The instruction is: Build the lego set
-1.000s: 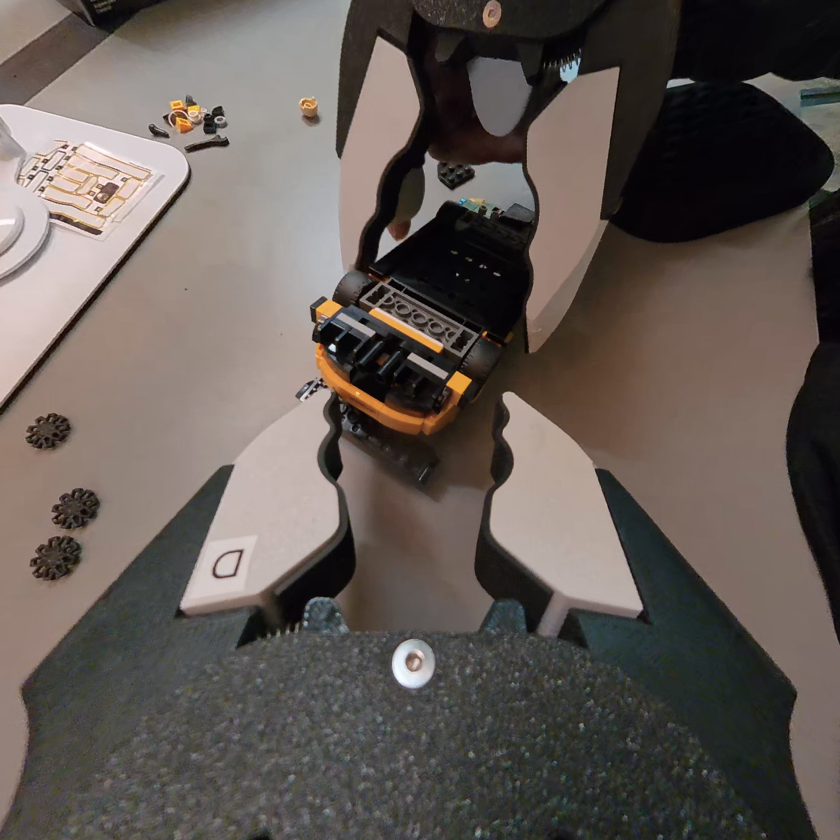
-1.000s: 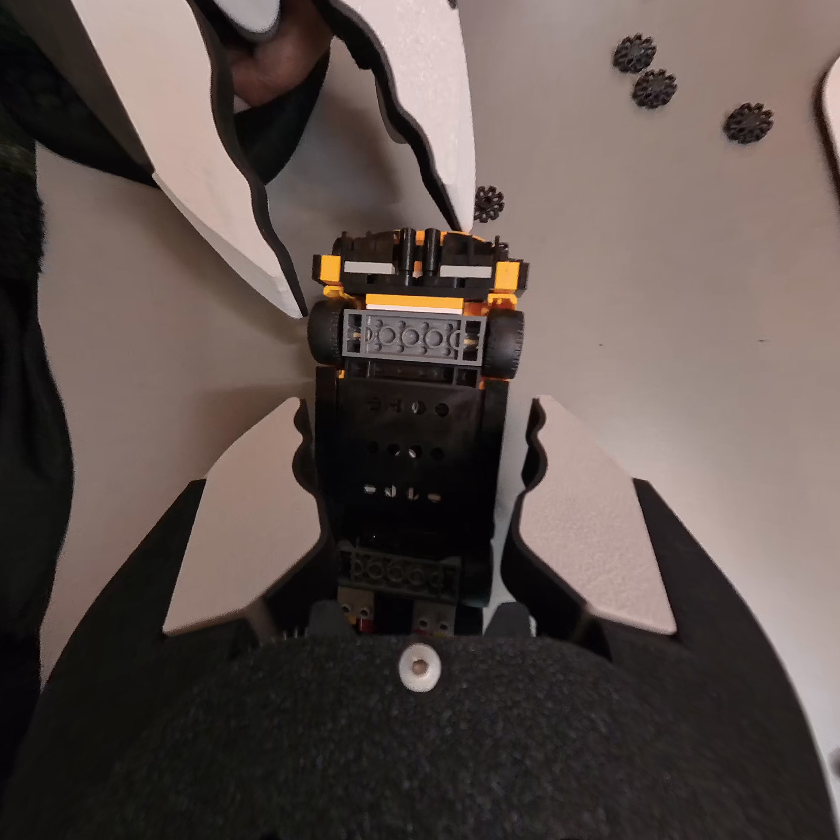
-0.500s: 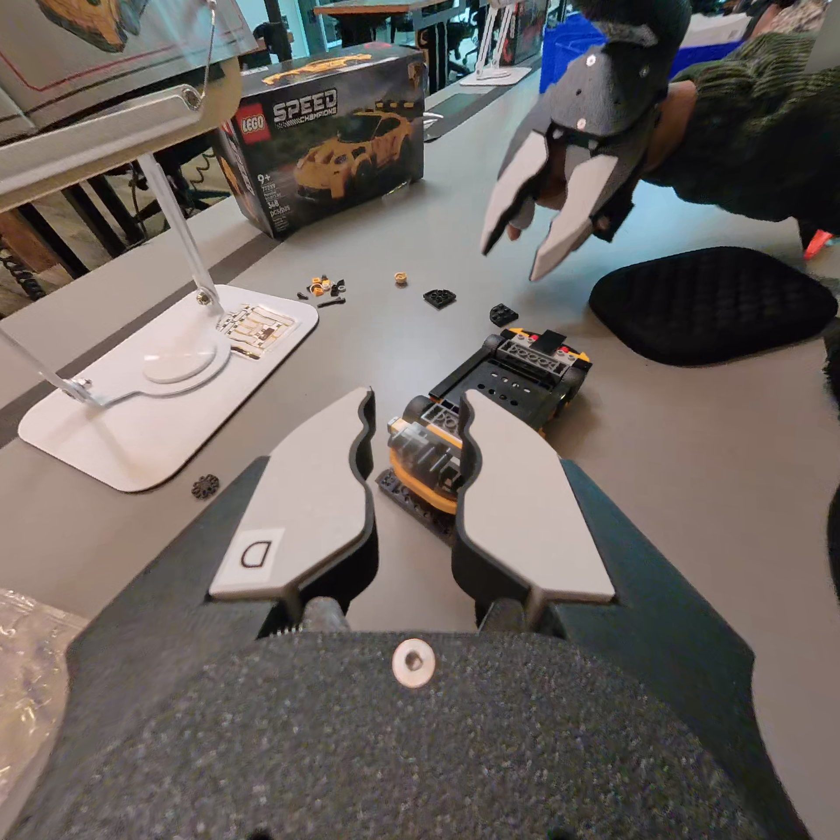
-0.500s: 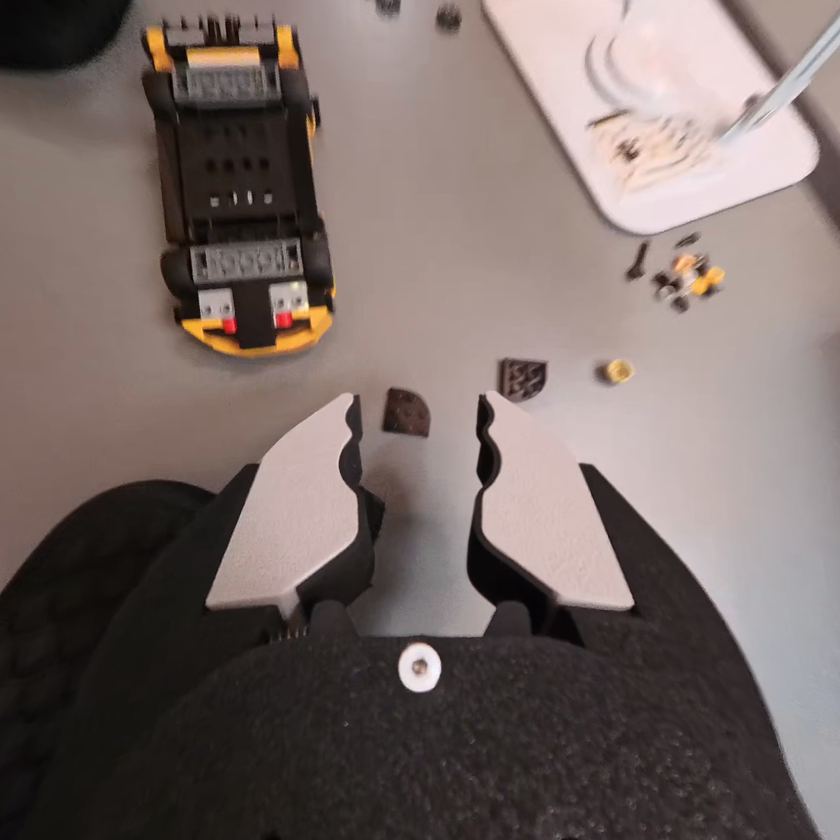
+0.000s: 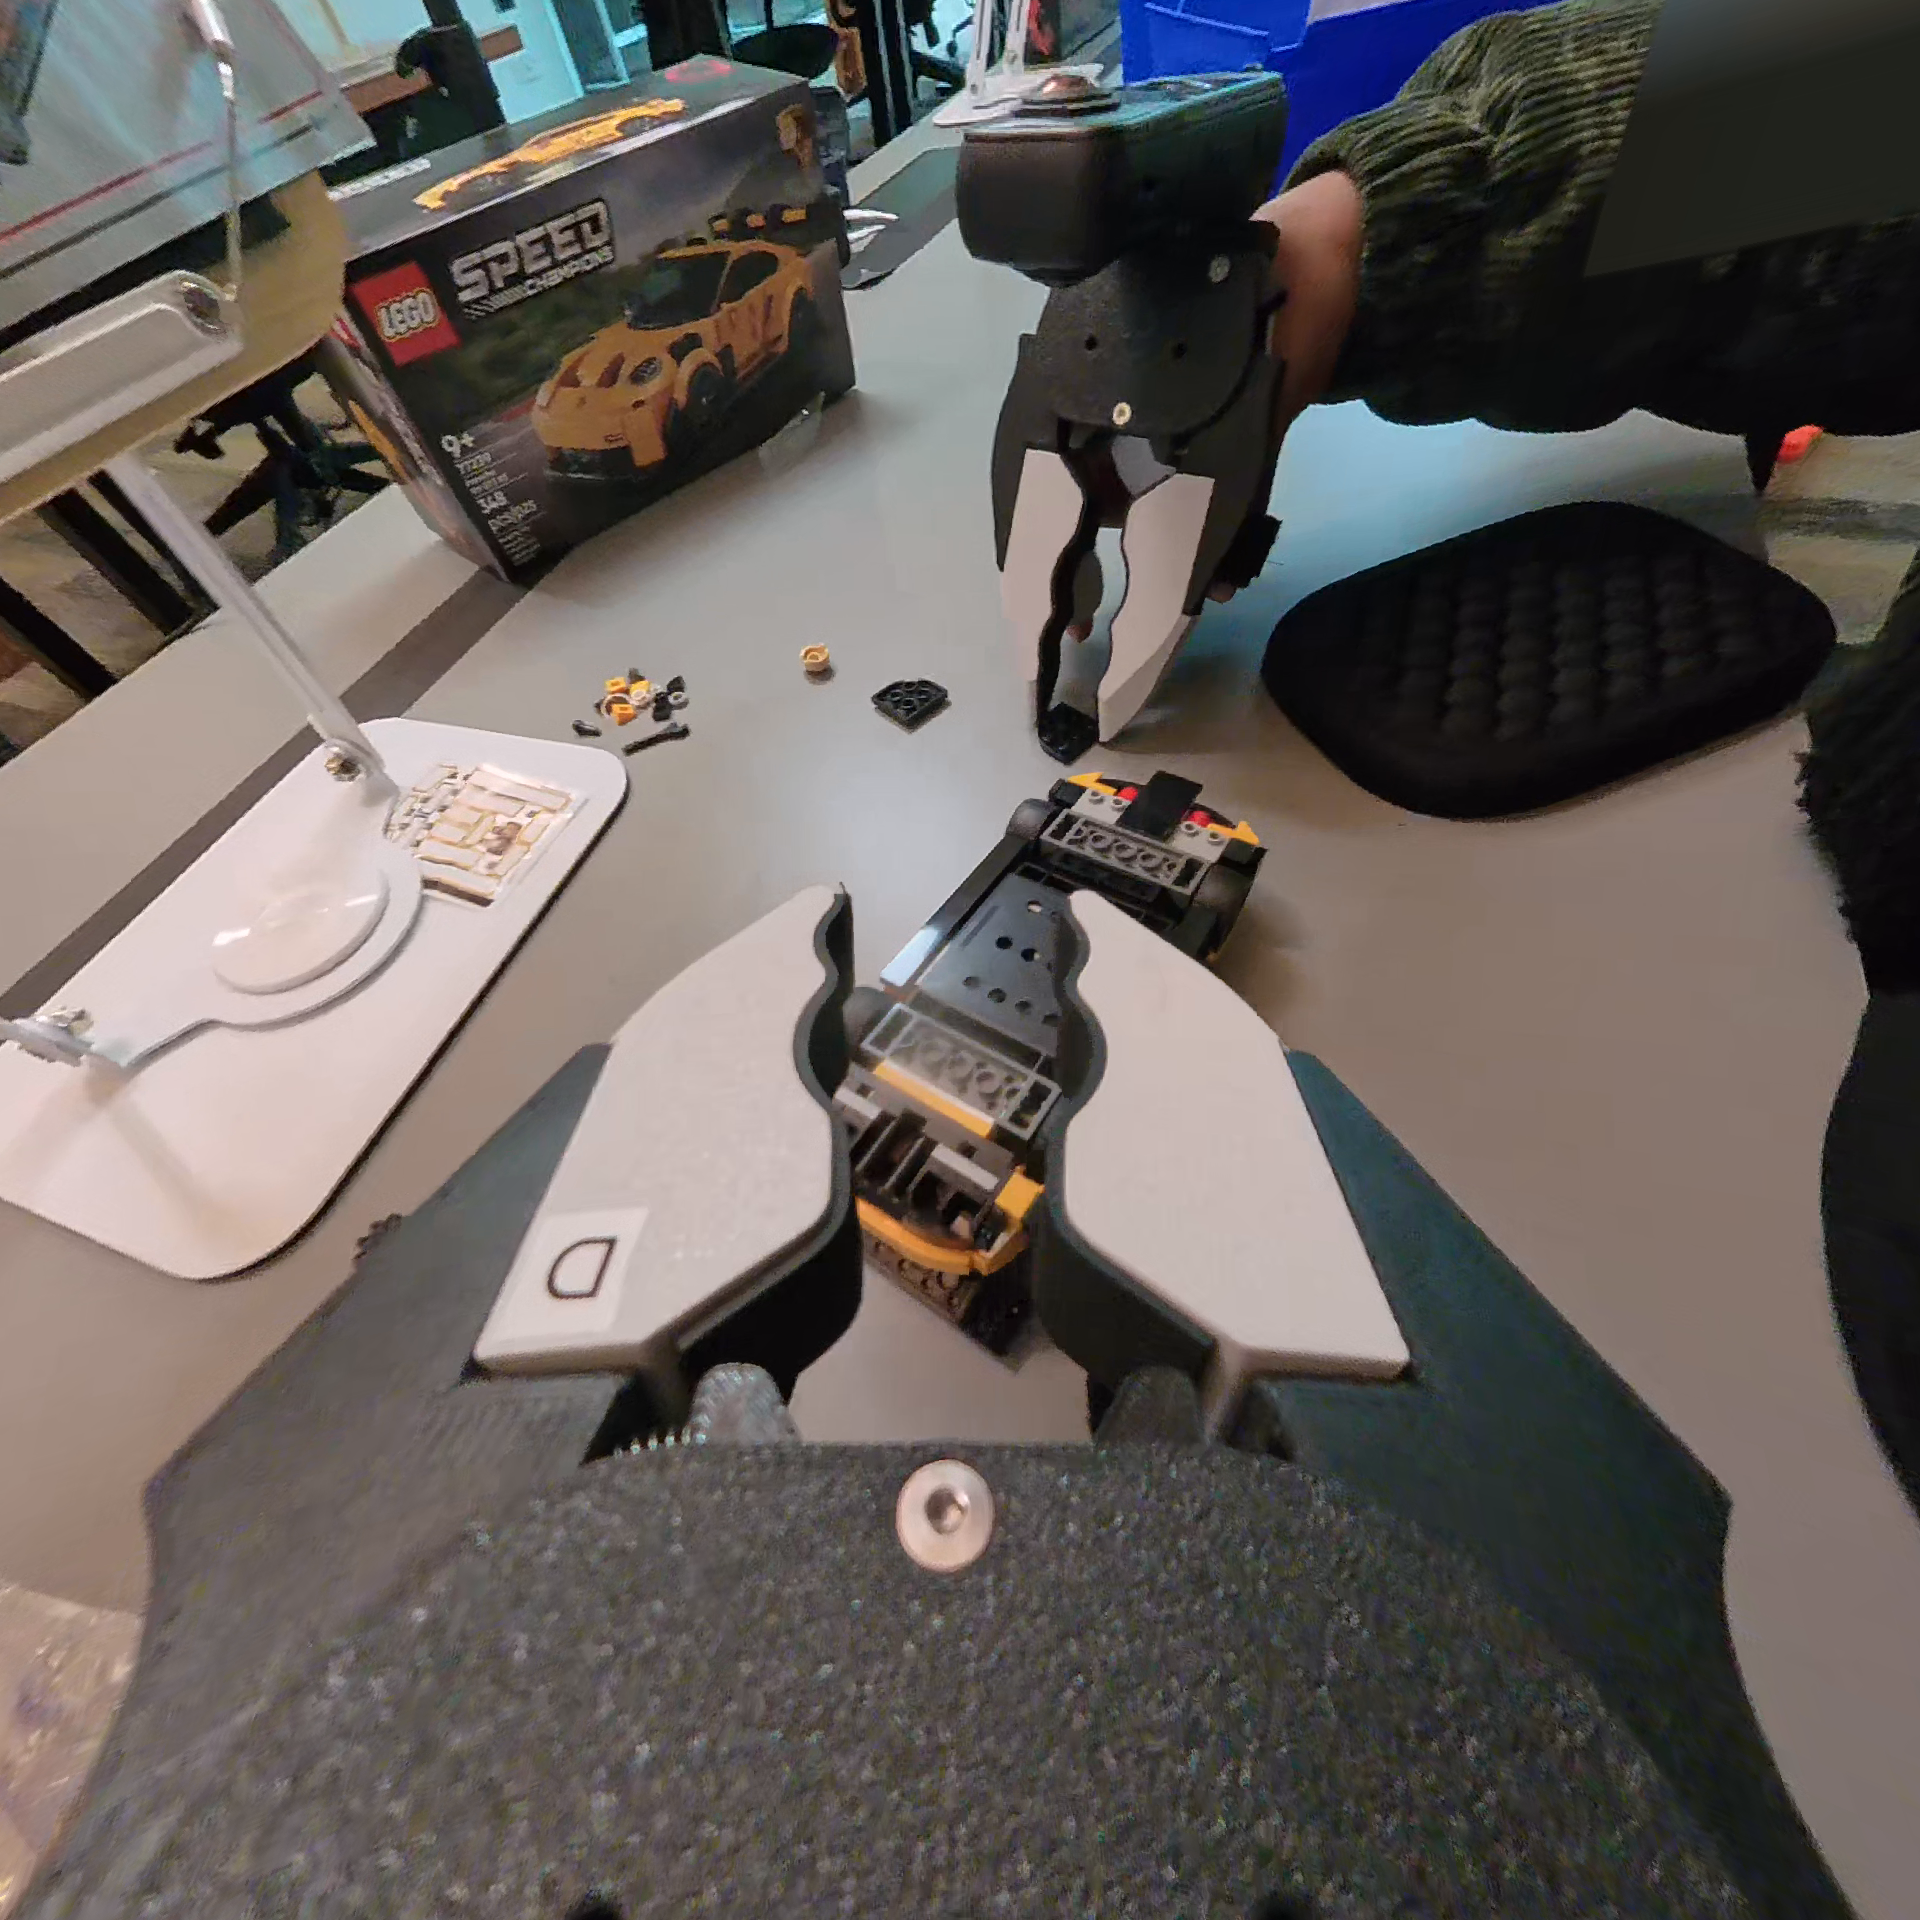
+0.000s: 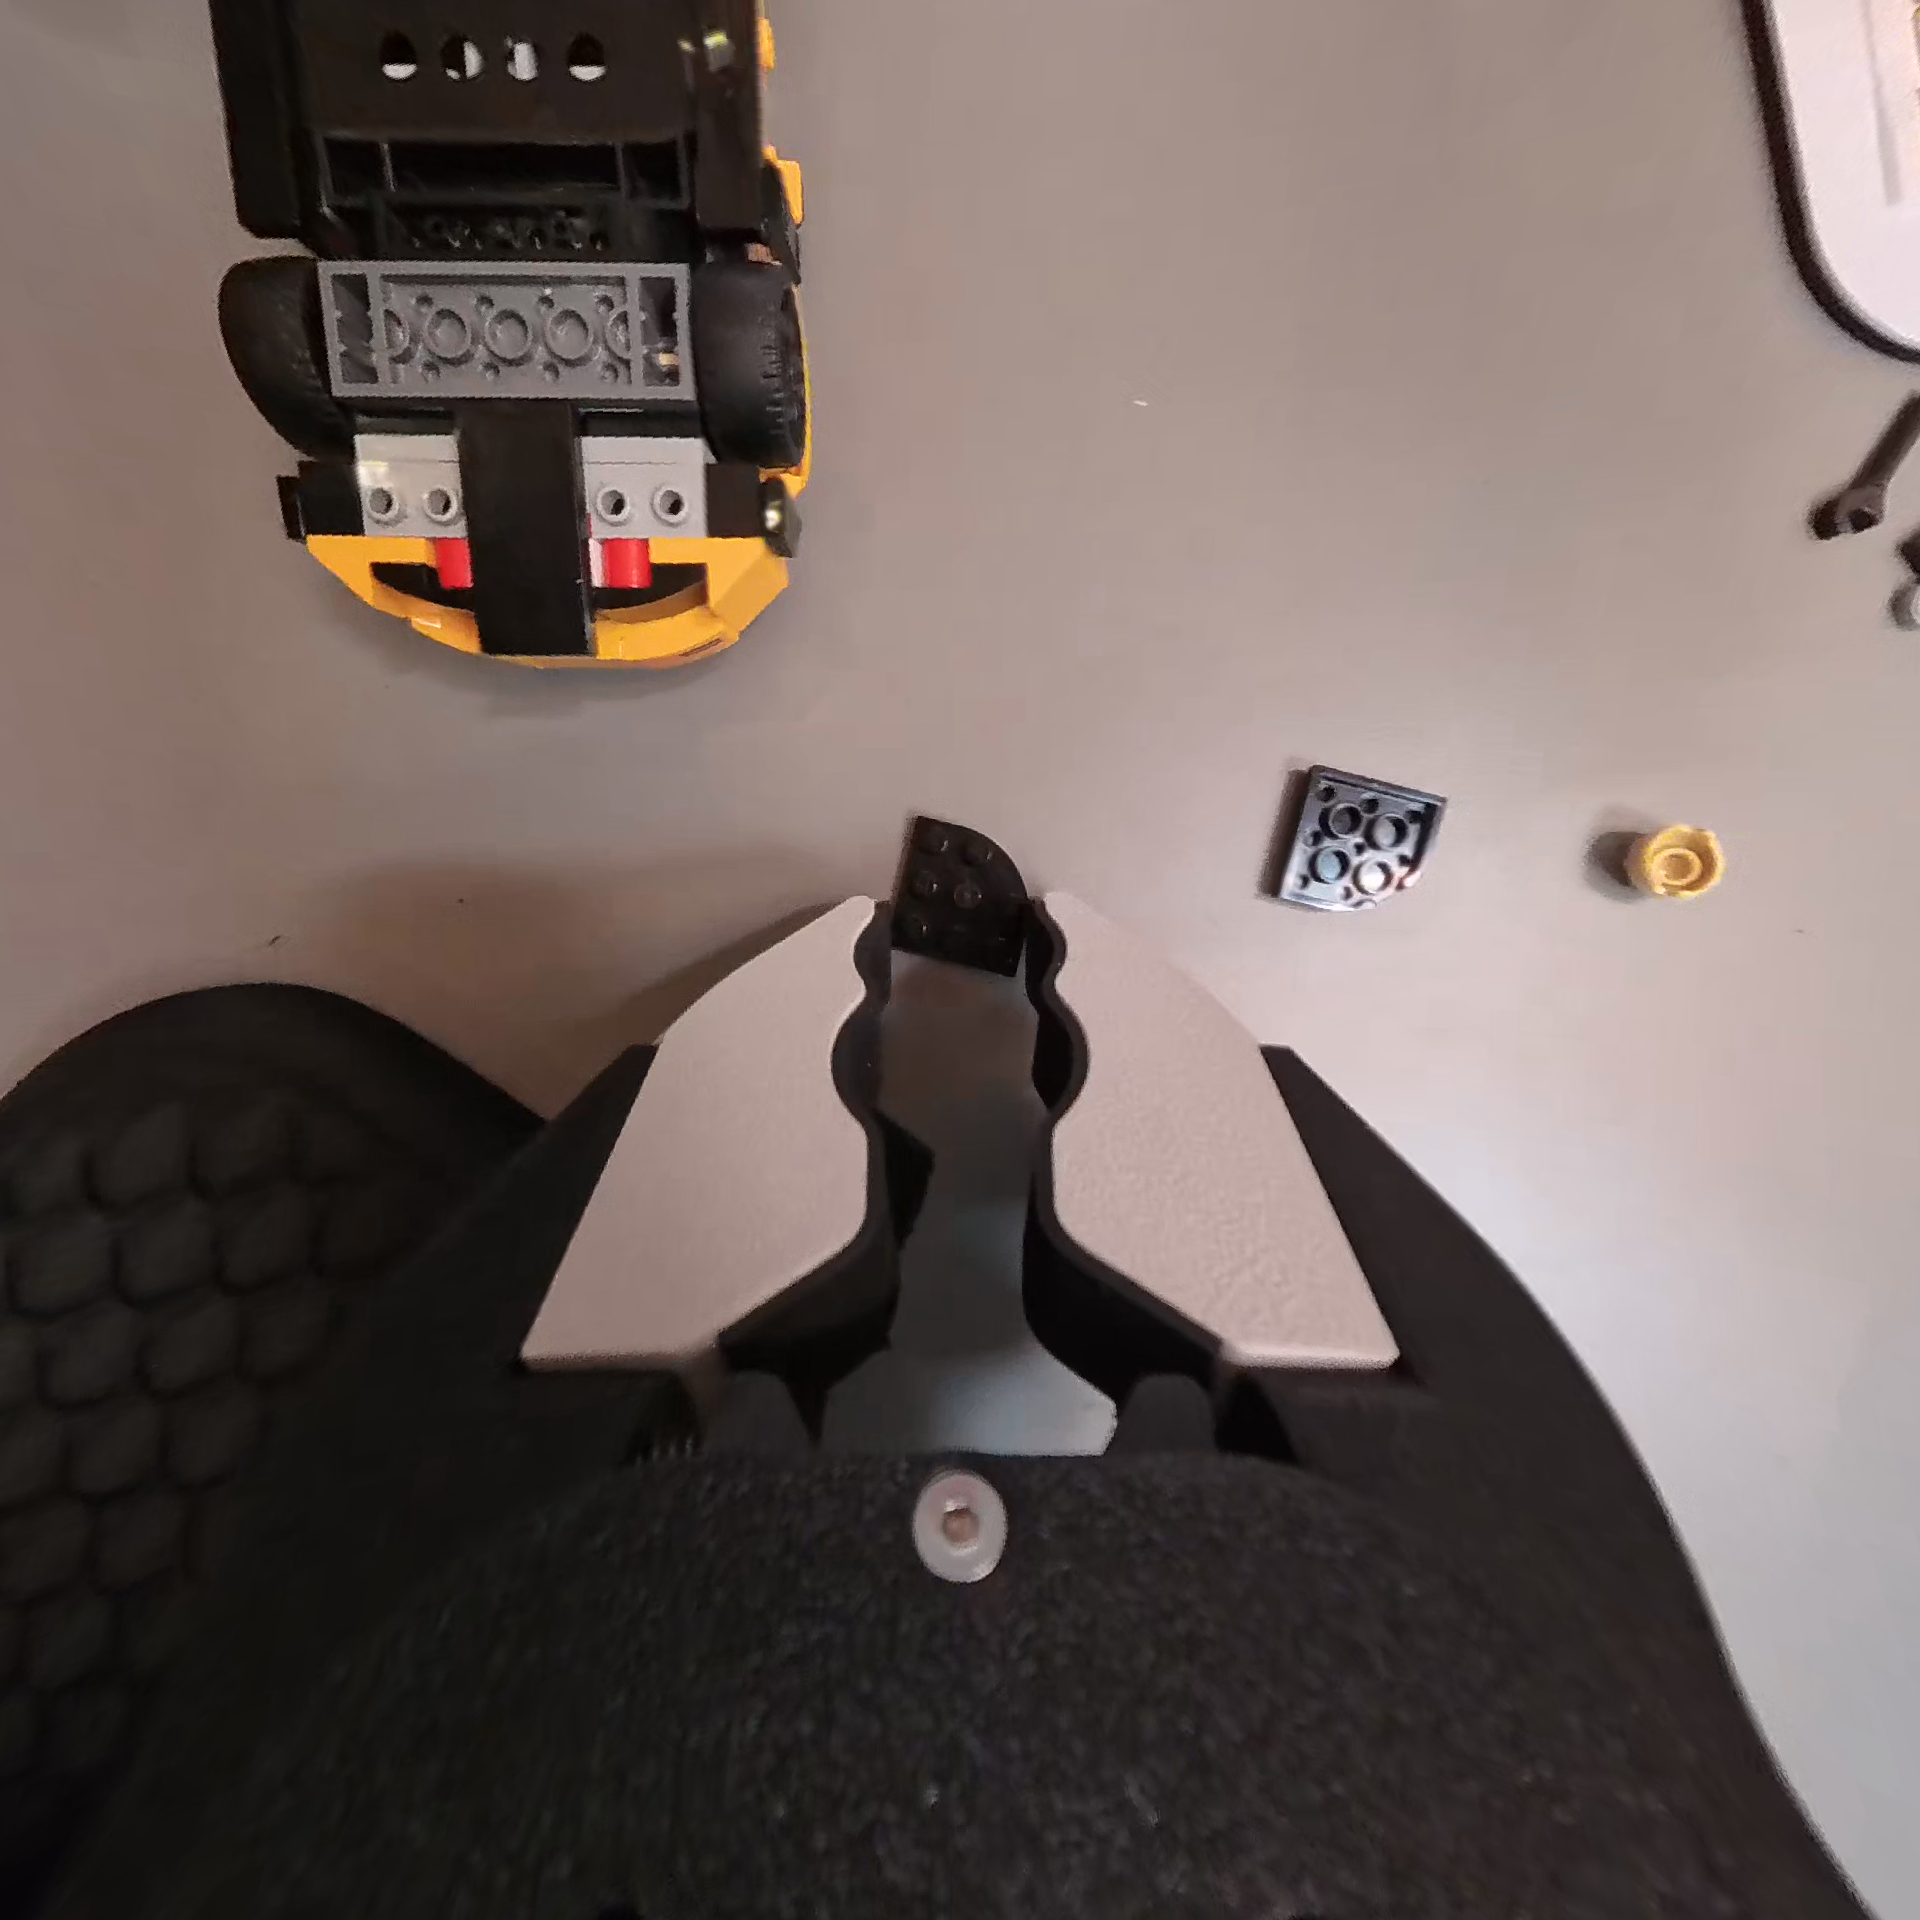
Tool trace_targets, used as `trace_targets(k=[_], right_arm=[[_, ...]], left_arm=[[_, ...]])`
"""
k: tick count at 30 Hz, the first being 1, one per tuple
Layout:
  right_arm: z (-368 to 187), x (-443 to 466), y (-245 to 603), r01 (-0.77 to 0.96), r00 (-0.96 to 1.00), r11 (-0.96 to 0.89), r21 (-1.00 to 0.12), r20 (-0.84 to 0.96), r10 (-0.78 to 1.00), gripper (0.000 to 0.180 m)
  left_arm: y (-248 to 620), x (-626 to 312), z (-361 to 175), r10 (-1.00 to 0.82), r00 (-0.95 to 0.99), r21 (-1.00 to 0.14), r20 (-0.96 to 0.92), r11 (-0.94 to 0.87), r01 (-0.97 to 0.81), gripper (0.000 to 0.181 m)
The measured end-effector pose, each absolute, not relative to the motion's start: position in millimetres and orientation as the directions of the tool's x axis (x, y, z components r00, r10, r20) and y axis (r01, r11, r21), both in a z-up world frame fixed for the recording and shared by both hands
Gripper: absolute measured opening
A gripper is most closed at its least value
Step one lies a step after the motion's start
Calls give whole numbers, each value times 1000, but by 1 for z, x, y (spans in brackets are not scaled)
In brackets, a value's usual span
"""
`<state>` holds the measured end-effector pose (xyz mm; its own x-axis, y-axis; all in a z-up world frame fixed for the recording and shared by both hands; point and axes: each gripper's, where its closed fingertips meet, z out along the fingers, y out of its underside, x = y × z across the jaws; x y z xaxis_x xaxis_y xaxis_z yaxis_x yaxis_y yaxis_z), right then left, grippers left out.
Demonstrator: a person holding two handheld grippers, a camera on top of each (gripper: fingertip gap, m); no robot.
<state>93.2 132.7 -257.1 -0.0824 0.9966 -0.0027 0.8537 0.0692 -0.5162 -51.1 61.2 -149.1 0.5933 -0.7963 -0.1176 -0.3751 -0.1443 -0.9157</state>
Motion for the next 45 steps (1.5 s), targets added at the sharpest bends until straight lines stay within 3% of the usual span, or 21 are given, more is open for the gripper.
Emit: trace_targets(k=[6, 9, 13, 16, 30, 35, 38, 42, 45], right_arm=[[-216, 76, 110, 694, -149, 192, -694, 123, 981, 24], [-214, 73, 106, 692, -152, 197, -695, 126, 980, 24], [-224, 71, 111, 695, -152, 190, -694, 117, 981, 24], [-226, 71, 111, 689, -160, 191, -699, 111, 981, 24], [-237, 61, 88, 688, -242, 225, -690, 75, 967, 24], [-231, 62, 62, 676, -291, 268, -686, 86, 953, 24], [-217, 63, 54, 645, -286, 294, -705, 135, 949, 24], [-193, 54, 36, 571, -303, 332, -751, 183, 935, 24], [-187, 42, 21, 540, -348, 374, -754, 205, 915, 24]], left_arm=[[52, -26, -163, -855, 518, -896, -15, -218, -386, 34], [50, -20, -186, -882, 468, -822, -51, -229, -521, 41], [58, -25, -209, -880, 411, -694, -240, -140, -706, 62], [64, -33, -219, -865, 364, -603, -344, -93, -792, 65], [73, -56, -220, -875, 290, -536, -388, -42, -843, 64], [77, -70, -213, -863, 315, -551, -395, -52, -833, 63], [71, -72, -197, -854, 393, -652, -340, -87, -753, 55], [41, -36, -174, -880, 473, -839, -39, -228, -494, 31], [19, -5, -168, -865, 451, -865, 218, -385, -321, 26]])
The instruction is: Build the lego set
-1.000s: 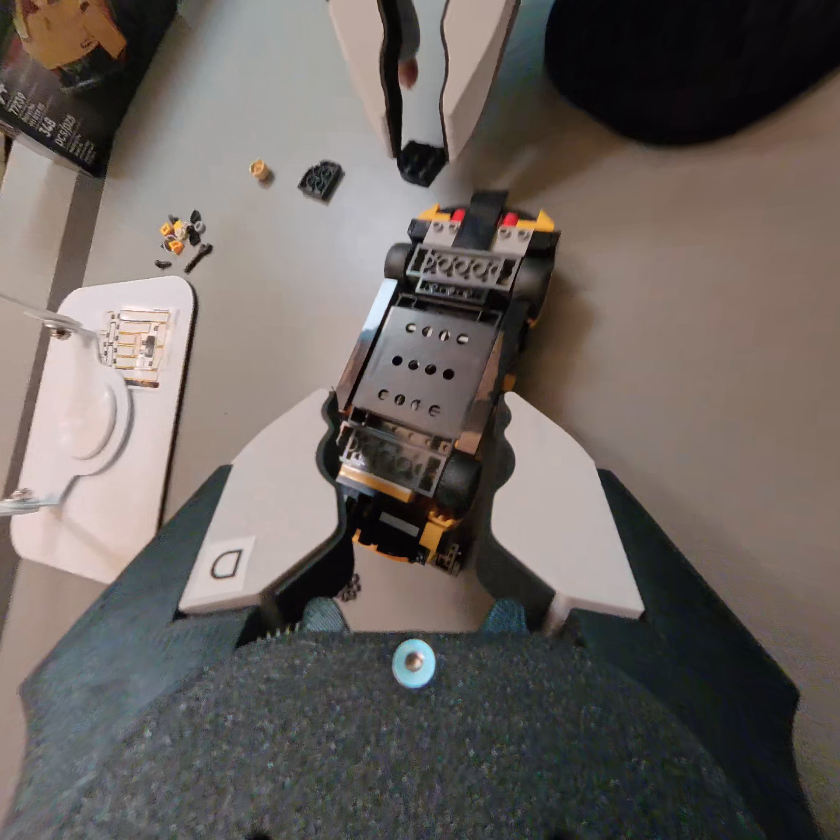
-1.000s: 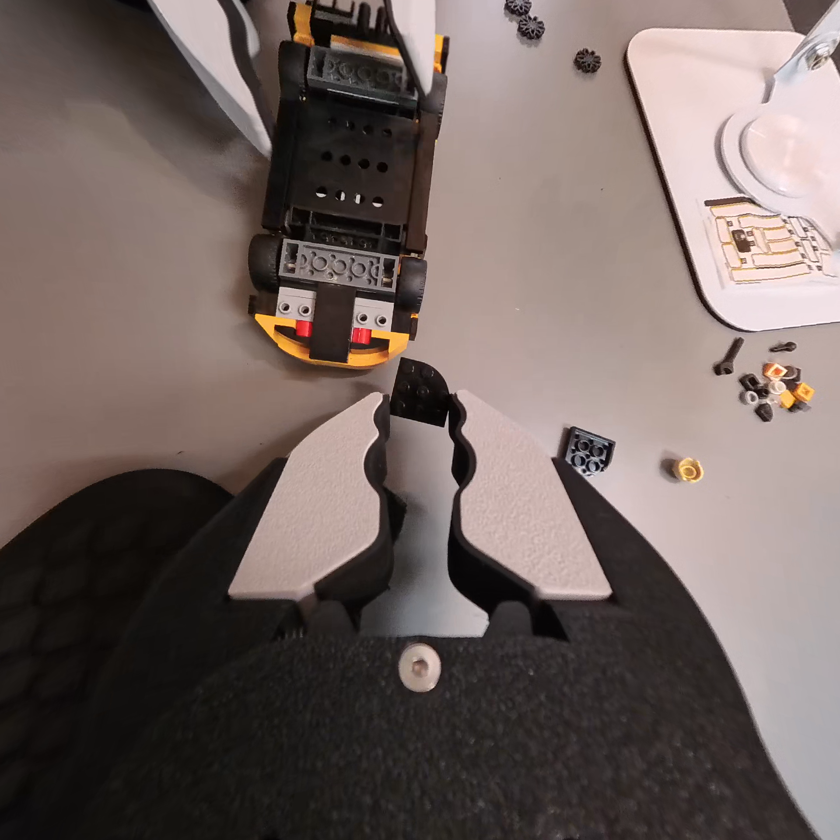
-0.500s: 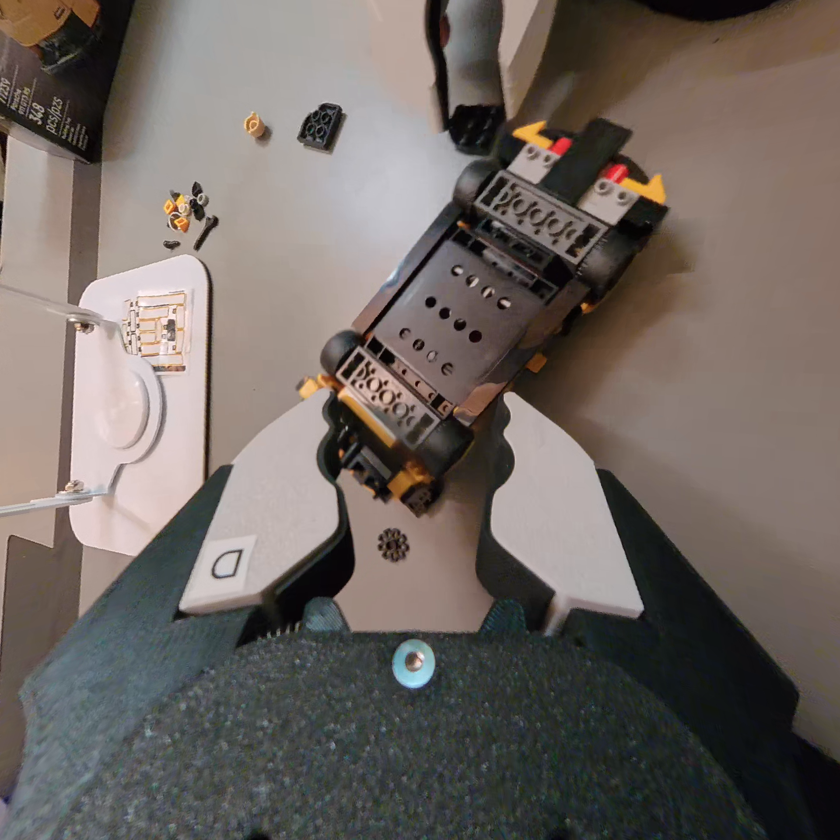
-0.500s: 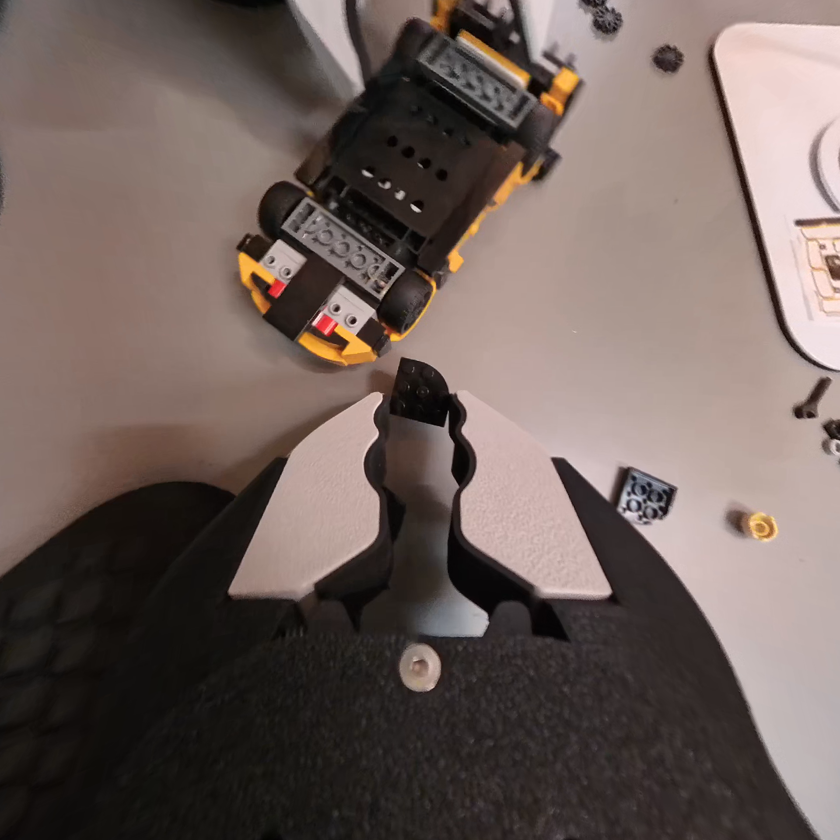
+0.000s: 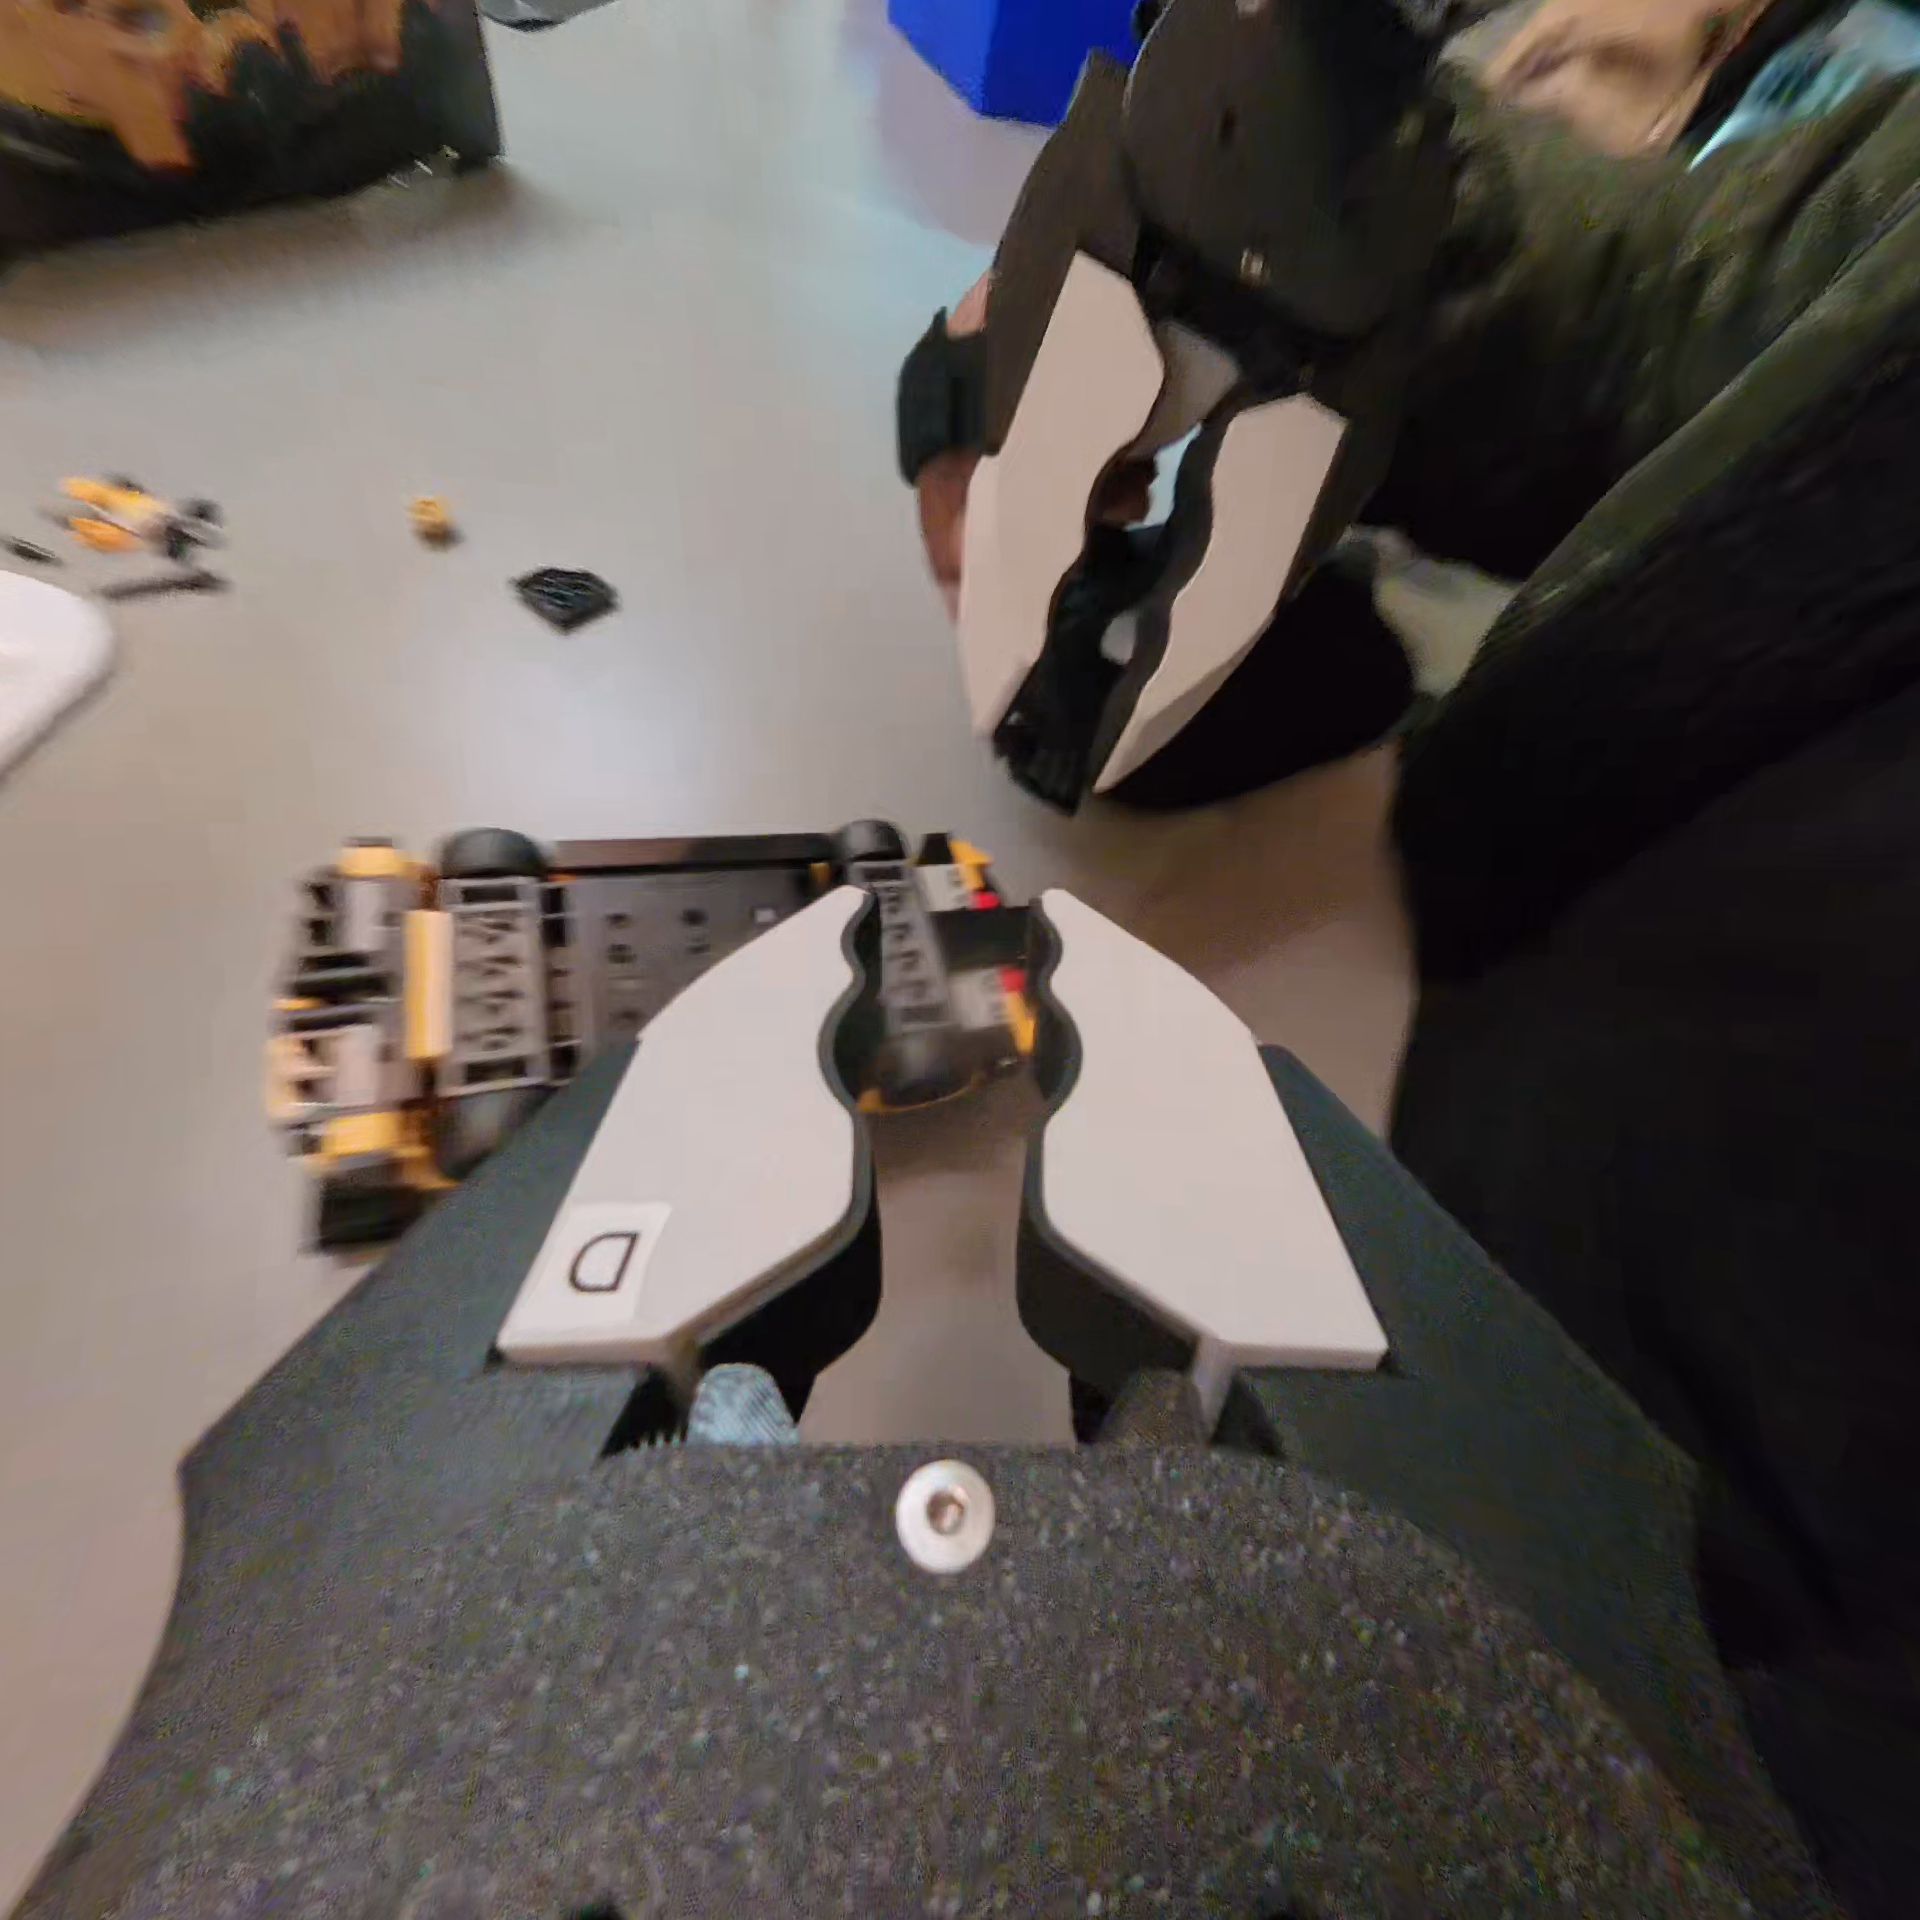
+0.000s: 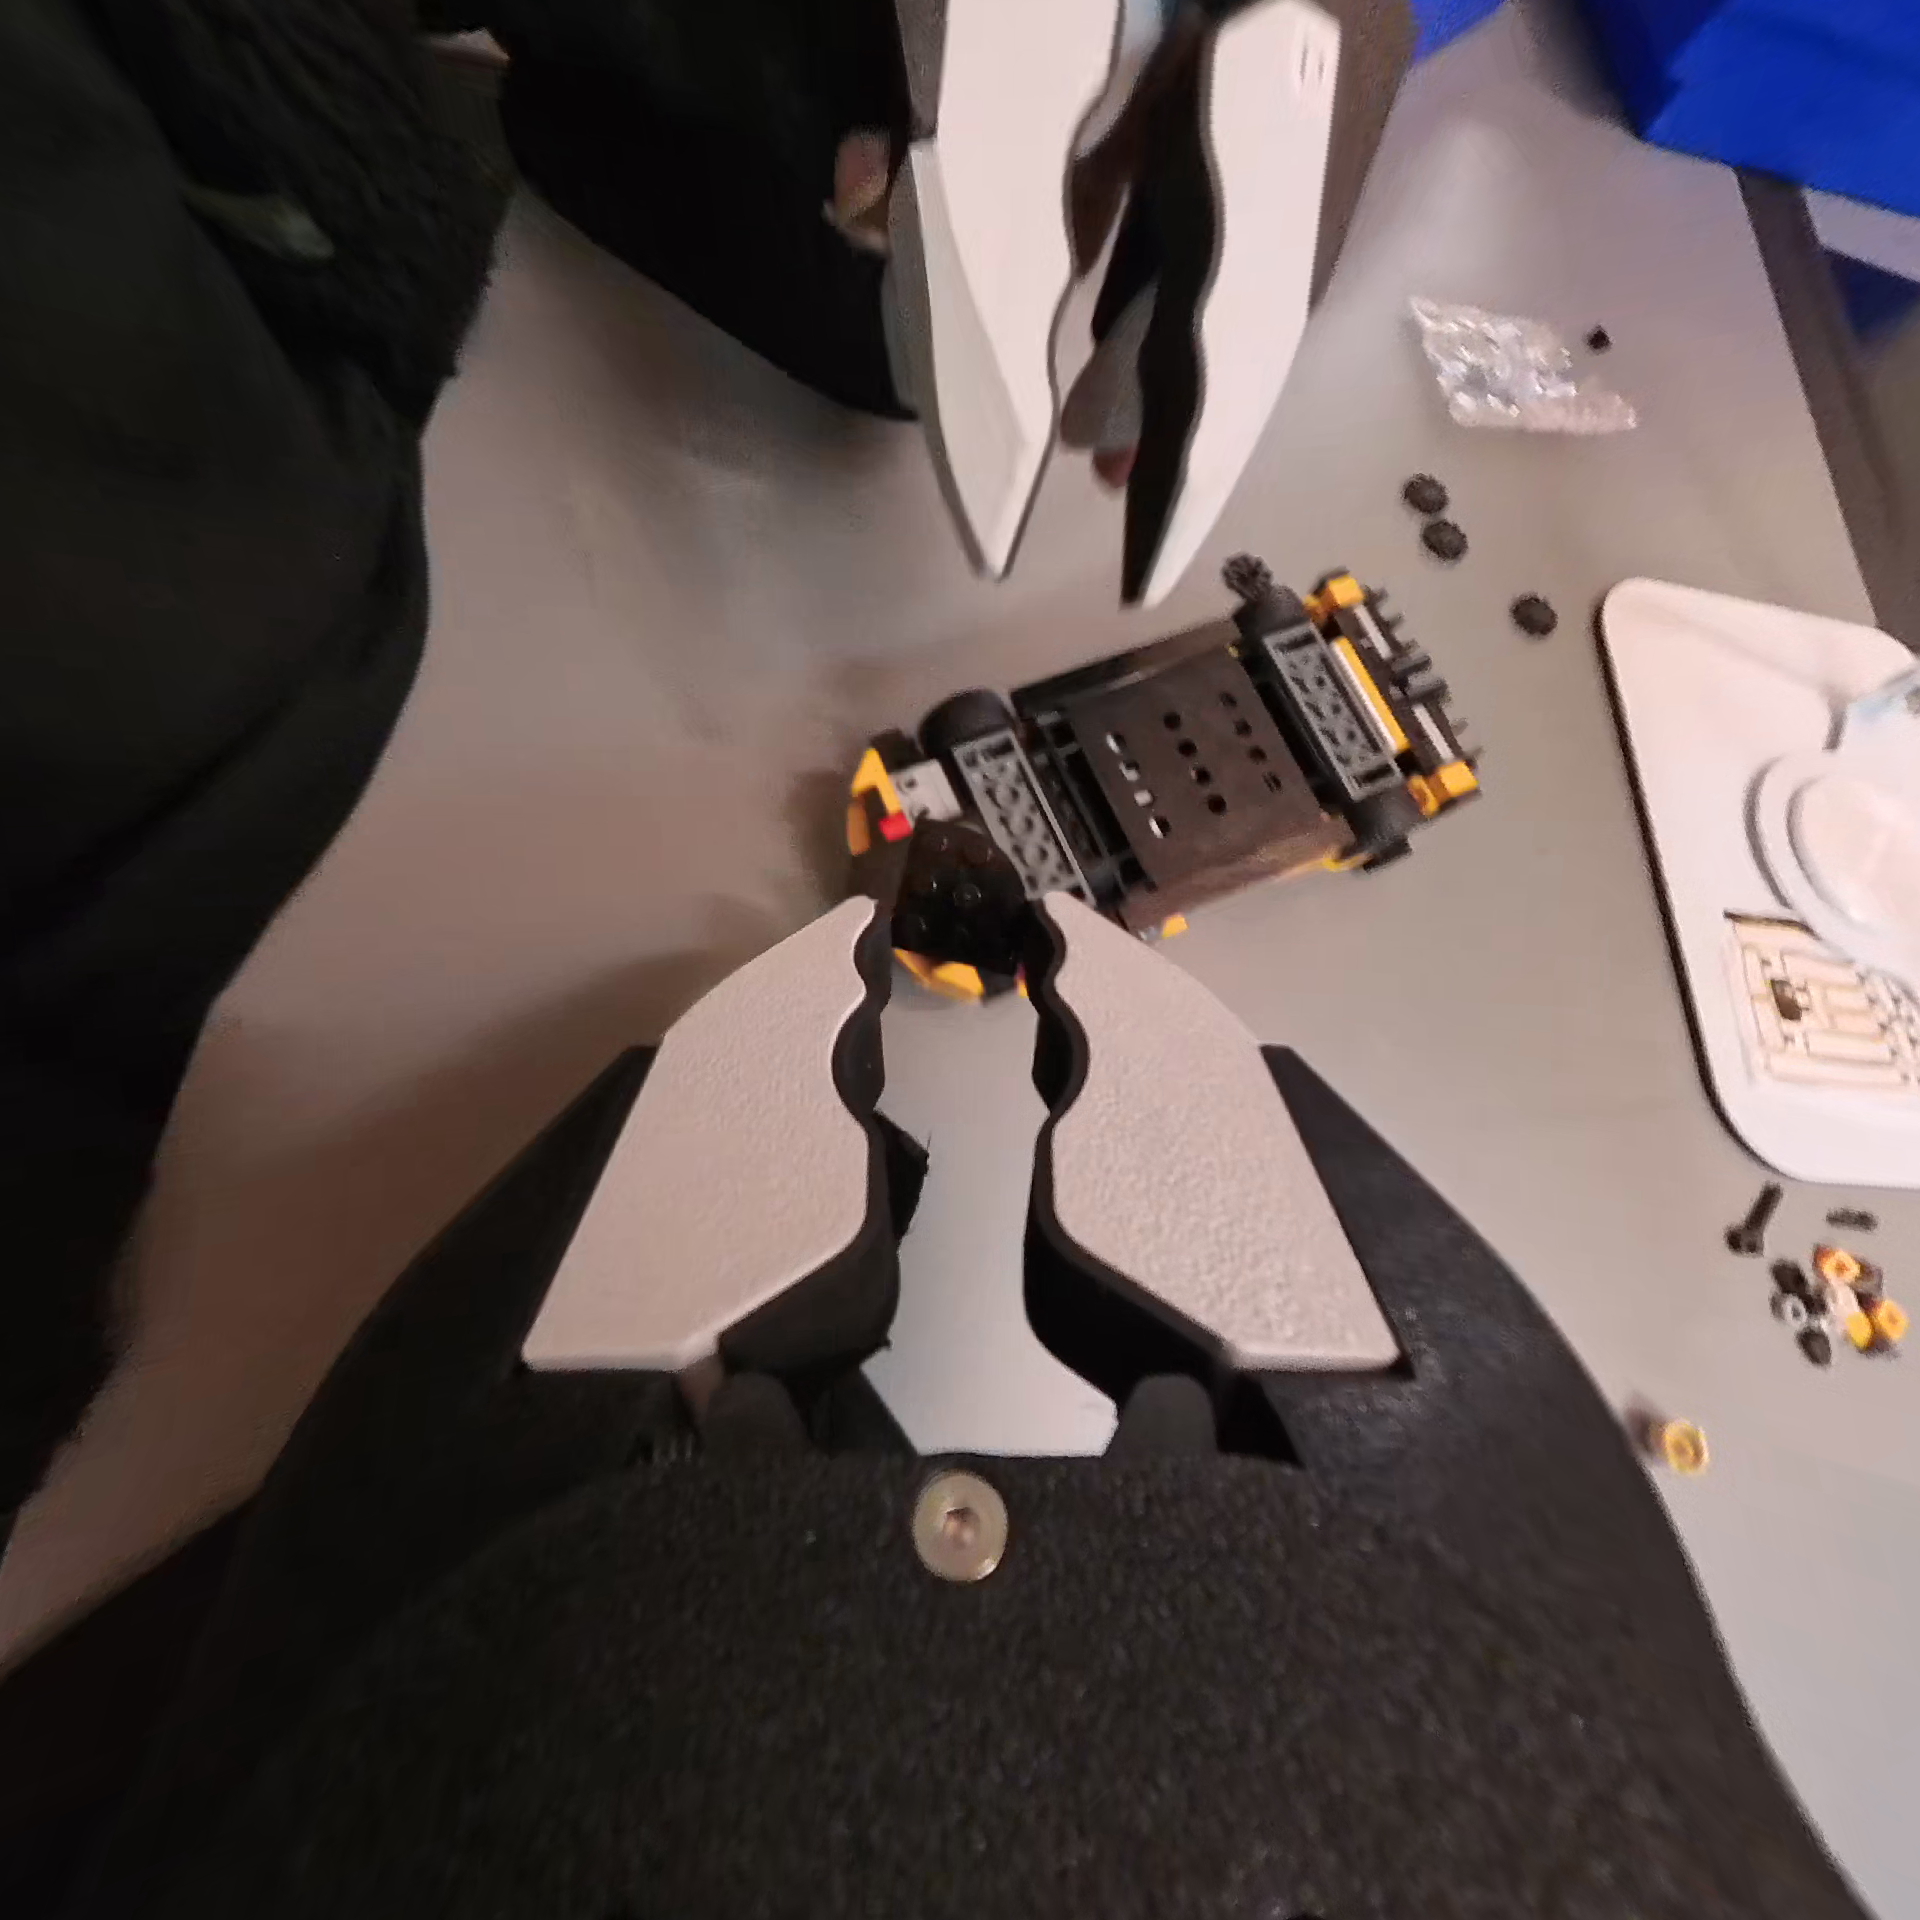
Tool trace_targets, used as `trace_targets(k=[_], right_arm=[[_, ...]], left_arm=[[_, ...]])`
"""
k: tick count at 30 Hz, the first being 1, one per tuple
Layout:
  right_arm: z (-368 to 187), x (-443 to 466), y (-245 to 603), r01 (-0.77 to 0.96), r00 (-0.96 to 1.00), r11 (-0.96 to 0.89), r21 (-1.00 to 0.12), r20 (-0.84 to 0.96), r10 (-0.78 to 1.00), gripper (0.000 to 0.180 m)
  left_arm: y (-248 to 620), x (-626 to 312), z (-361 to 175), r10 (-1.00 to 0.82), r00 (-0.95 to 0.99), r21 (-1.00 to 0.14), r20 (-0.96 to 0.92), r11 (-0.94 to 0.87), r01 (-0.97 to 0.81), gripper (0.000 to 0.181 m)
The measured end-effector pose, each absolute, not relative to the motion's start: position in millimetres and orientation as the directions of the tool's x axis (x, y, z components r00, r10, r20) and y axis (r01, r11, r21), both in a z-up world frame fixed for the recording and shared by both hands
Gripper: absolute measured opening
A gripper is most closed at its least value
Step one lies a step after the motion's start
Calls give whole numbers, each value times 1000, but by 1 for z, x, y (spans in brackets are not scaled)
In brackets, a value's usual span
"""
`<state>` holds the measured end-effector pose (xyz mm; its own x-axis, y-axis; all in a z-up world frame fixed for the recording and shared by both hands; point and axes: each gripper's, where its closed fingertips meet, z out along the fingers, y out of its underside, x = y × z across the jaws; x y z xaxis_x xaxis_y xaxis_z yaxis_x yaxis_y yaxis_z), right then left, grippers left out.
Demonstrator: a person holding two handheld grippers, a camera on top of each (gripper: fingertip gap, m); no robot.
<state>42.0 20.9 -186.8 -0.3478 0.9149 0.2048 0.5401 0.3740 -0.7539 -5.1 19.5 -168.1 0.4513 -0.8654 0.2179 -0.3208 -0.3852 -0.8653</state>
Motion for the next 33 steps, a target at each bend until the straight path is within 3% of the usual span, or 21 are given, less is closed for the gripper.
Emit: trace_targets(k=[3, 12, 18, 21, 33], right_arm=[[-188, 31, 8, 529, -408, 435, -729, 231, 883, 24], [-207, 10, -2, 559, -531, 529, -638, 214, 820, 24], [-212, 8, -2, 572, -583, 573, -587, 201, 788, 24], [-214, 8, -3, 572, -597, 589, -571, 202, 776, 24], [-217, 7, -3, 563, -610, 602, -567, 207, 765, 24]], left_arm=[[4, 9, -178, -846, 422, -828, 327, -471, -303, 26], [-7, 5, -205, -891, 445, -817, -89, -190, -544, 33], [-2, 7, -217, -868, 446, -771, -215, -130, -624, 27], [-4, 9, -217, -874, 444, -782, -200, -131, -609, 19], [-4, 8, -221, -864, 457, -770, -210, -142, -623, 18]])
